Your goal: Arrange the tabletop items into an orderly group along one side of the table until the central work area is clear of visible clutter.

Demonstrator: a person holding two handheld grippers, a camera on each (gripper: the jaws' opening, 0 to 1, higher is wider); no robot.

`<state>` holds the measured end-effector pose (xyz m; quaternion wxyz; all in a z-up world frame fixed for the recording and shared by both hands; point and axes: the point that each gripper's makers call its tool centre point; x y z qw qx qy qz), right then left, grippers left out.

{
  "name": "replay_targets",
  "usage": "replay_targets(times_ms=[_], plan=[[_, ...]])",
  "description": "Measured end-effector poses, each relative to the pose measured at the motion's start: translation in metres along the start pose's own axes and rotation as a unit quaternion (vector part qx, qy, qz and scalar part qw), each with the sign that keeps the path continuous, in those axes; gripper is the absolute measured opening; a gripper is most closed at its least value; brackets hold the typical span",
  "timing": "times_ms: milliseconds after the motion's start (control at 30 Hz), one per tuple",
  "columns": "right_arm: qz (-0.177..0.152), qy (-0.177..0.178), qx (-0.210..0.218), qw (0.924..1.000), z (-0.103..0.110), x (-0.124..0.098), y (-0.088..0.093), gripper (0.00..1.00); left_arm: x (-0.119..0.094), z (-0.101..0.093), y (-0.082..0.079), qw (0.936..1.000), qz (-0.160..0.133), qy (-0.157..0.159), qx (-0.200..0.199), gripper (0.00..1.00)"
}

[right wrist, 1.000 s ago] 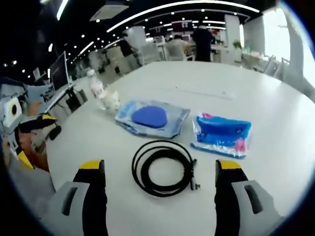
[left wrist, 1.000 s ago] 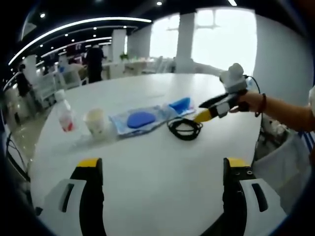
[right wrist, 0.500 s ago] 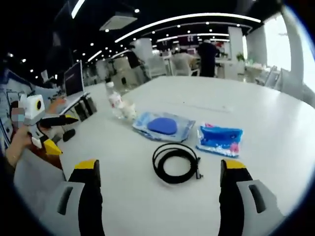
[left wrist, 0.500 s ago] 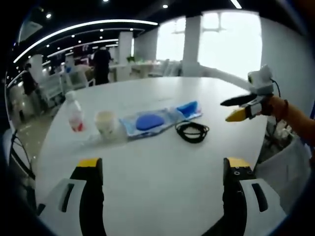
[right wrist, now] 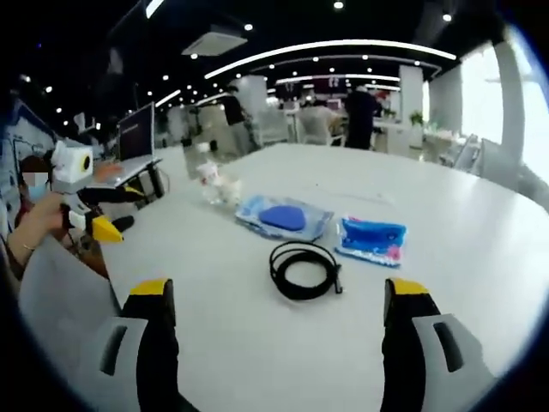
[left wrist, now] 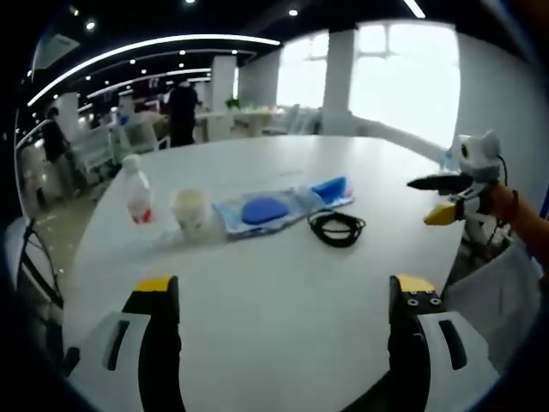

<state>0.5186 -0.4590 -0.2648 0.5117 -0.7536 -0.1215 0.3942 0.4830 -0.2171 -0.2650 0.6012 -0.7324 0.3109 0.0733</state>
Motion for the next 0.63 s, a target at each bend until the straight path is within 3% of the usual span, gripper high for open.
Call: replay_targets(times_ms=[300,367,467,633], plan=[[0.009,0.025,-0.016,0.9995,0.007,-0.013,0.007,0.99,-0.007,0.002,0.003,1.0000,0.005,-0.004,0.004,0.99],[0.001,0.017,-0.004,0.9998,0.009,-0.012,0.006,0.99,-0.011,0.003,0.001,1.0000,-0.001,-0.007,0.004,0.99],[-0.019,0.001,0.047,0.9987,0.016,-0.009,0.005,0.99,-0.012,0.006,0.003,0.9999,-0.003,-0.011,-0.001,0.99],[-0.006,0.021,0.018,0.9996,0.020,-0.013,0.014,0.99,-0.017,0.009,0.012,0.9998,-0.003,-0.019,-0.011,0.99]])
Point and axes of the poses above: the point that each gripper's makers call its tool centre point, and the gripper's own axes: x roughly forward along the fingers, z roughly to its left, y roughly out of its underside, and after that the axes turned 13 degrees about -x, right-handed
